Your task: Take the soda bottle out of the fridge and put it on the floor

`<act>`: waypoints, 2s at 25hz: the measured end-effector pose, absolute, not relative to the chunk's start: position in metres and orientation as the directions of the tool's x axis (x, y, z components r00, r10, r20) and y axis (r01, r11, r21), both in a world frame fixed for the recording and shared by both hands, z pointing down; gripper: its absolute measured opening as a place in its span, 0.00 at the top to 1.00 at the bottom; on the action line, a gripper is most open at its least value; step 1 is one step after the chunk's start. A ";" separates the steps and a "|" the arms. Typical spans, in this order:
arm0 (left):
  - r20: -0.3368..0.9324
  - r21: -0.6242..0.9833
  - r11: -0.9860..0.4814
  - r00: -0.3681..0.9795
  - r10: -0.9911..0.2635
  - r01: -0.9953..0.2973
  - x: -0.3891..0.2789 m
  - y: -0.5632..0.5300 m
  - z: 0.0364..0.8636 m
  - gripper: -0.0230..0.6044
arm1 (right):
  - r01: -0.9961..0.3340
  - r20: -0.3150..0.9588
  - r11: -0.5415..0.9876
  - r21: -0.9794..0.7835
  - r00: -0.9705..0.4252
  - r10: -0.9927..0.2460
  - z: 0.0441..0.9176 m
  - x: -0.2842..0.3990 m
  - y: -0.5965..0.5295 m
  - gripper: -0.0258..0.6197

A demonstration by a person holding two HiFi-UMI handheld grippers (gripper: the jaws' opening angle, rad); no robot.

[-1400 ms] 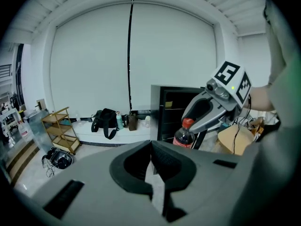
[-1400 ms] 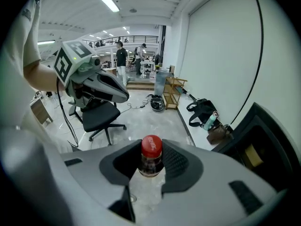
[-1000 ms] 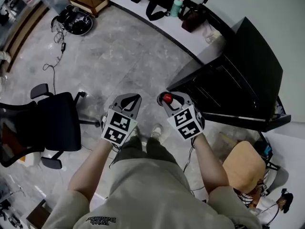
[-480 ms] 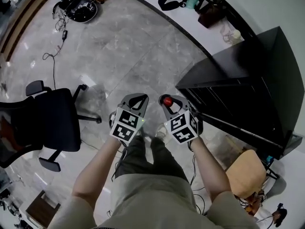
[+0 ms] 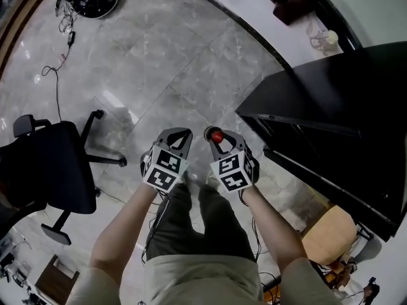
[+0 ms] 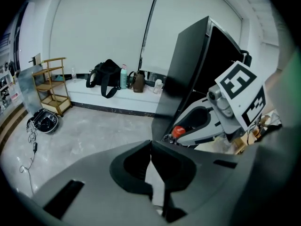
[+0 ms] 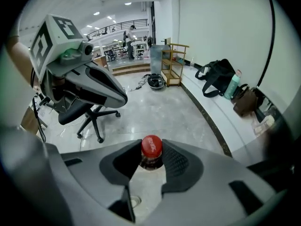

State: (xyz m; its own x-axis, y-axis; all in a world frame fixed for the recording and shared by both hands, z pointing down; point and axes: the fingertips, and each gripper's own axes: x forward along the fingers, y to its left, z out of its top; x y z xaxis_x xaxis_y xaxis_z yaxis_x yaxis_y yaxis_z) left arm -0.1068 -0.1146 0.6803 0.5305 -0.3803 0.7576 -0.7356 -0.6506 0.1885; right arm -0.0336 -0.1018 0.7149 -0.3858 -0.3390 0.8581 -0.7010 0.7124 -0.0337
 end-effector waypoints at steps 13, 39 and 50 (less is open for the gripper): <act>0.789 0.244 -0.616 0.523 -0.323 -0.749 -0.092 -0.092 0.866 0.95 | -0.772 0.889 0.631 -0.075 -0.339 -0.309 0.905 -0.021 -0.087 0.79; 0.830 0.335 -0.505 0.503 -0.242 -0.796 -0.101 -0.063 1.125 0.95 | -0.791 0.952 0.608 -0.072 -0.236 -0.194 1.198 -0.010 -0.044 0.78; 0.831 0.338 -0.534 0.512 -0.217 -0.775 -0.093 -0.057 1.118 0.95 | -0.771 0.957 0.631 -0.089 -0.241 -0.161 1.192 -0.020 -0.040 0.72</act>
